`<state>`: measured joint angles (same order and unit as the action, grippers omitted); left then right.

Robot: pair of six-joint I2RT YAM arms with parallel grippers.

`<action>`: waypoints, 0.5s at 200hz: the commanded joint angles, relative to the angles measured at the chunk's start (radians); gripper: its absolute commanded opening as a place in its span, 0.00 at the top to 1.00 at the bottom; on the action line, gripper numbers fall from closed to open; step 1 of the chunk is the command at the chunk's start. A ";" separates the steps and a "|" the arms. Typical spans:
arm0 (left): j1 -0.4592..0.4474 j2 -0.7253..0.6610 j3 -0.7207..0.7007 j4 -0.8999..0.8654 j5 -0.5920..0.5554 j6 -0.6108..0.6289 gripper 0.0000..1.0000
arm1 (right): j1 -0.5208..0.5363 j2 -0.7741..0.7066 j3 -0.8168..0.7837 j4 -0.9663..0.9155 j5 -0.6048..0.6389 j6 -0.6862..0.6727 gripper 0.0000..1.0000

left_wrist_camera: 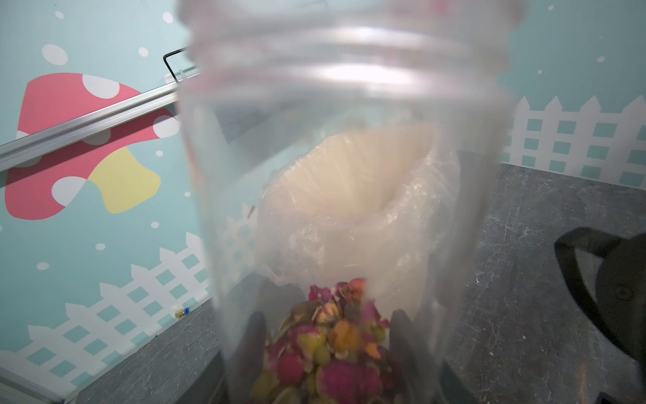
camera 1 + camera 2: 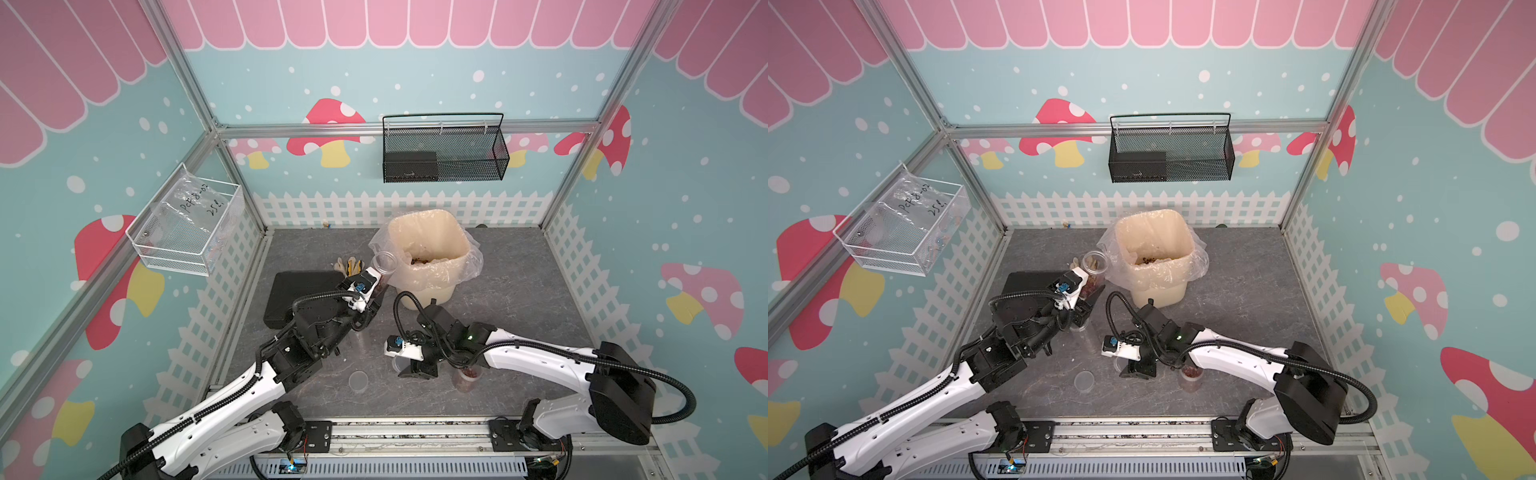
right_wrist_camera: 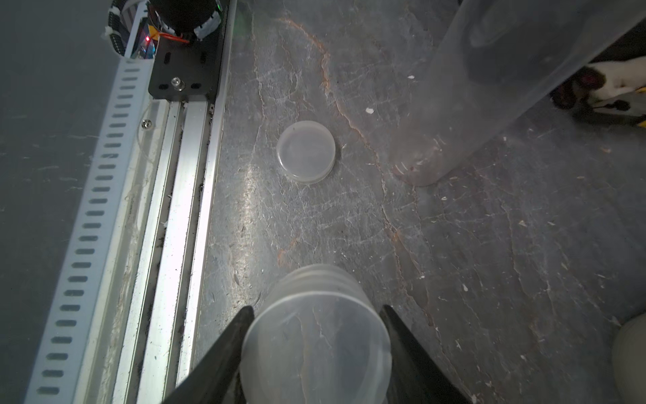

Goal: Empty the moldy dried flower tea in the jars
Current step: Place the lid at the center of the board.

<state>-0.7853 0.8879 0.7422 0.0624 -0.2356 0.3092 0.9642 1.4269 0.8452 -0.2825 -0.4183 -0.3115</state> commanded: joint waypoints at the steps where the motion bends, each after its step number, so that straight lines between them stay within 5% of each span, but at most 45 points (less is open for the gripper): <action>1: 0.011 -0.018 0.018 0.031 -0.009 -0.004 0.78 | 0.019 0.044 0.025 0.011 0.009 -0.028 0.44; 100: 0.019 -0.040 -0.001 0.025 -0.025 0.007 0.78 | 0.070 0.208 0.033 0.071 0.121 -0.020 0.42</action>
<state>-0.7753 0.8661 0.7422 0.0654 -0.2401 0.3099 1.0161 1.5929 0.8474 -0.2256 -0.3309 -0.3168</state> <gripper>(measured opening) 0.548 0.573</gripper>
